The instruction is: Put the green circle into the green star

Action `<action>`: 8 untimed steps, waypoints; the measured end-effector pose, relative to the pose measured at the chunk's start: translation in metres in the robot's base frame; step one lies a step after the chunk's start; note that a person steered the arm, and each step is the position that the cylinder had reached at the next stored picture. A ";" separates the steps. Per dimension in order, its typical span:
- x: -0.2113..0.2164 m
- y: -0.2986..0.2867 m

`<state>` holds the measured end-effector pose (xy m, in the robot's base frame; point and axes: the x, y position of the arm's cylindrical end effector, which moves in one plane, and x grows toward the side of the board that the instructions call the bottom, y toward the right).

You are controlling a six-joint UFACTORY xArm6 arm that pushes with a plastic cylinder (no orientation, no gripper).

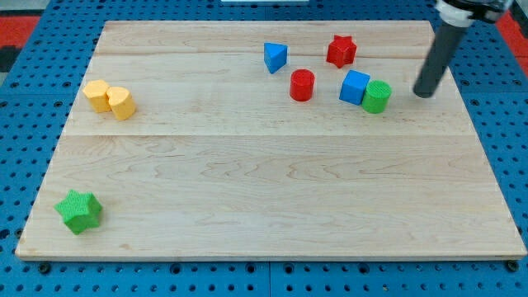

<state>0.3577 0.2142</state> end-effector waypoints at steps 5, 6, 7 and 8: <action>0.056 -0.150; 0.103 -0.144; 0.134 -0.187; 0.156 -0.164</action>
<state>0.5136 0.0498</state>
